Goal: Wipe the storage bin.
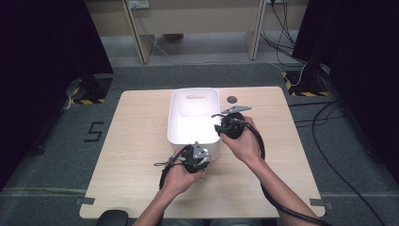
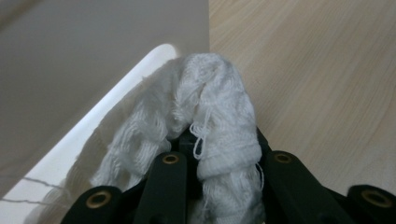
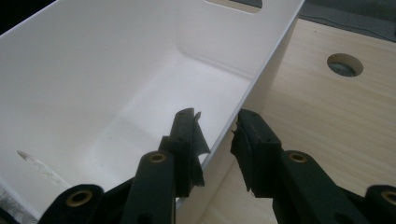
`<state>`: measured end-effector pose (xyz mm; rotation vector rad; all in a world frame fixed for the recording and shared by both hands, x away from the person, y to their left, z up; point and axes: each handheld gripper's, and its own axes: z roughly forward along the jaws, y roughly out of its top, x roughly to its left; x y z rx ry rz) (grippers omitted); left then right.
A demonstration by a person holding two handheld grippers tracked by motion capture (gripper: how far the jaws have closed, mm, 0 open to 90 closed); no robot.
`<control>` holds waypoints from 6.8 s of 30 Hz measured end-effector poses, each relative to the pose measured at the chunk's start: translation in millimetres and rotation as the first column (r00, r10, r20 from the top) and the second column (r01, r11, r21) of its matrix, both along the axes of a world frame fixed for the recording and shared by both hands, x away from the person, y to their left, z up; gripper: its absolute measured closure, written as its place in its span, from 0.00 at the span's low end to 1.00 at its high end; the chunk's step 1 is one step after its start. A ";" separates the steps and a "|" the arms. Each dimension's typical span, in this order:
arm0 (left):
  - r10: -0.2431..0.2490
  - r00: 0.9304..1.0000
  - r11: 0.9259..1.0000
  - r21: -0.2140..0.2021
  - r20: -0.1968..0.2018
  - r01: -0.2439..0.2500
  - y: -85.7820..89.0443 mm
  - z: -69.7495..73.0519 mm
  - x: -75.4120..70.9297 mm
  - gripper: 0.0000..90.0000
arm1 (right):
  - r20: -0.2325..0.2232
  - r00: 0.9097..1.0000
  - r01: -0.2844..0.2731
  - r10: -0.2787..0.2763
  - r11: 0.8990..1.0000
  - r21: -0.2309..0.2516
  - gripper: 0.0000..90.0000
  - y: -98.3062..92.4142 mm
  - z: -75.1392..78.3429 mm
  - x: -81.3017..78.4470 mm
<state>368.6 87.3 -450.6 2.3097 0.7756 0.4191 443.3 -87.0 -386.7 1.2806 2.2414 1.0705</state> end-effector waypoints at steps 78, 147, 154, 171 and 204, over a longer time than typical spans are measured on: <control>0.038 0.998 0.996 -0.084 0.056 -0.034 -7.2 41.4 -1.3 0.84 | -0.003 1.000 -0.005 0.005 1.000 -0.007 0.77 2.4 0.4 -2.1; -0.011 0.998 0.999 0.035 0.063 0.009 -36.1 -2.7 10.2 0.84 | -0.018 1.000 -0.004 0.004 1.000 0.008 0.78 2.0 1.1 -1.4; -0.005 0.998 0.999 0.032 0.056 0.003 -38.2 -6.3 12.2 0.84 | -0.026 1.000 -0.001 0.002 1.000 0.017 0.78 1.6 1.3 -1.5; 0.004 0.997 1.000 -0.009 0.080 -0.003 -40.5 11.8 11.6 0.84 | -0.034 0.999 0.018 -0.017 1.000 0.024 0.79 2.5 1.6 -1.9; -0.012 0.990 0.999 -0.030 0.143 0.016 -43.3 41.5 8.1 0.84 | -0.040 0.999 0.017 -0.016 1.000 0.024 0.79 2.2 2.1 -1.0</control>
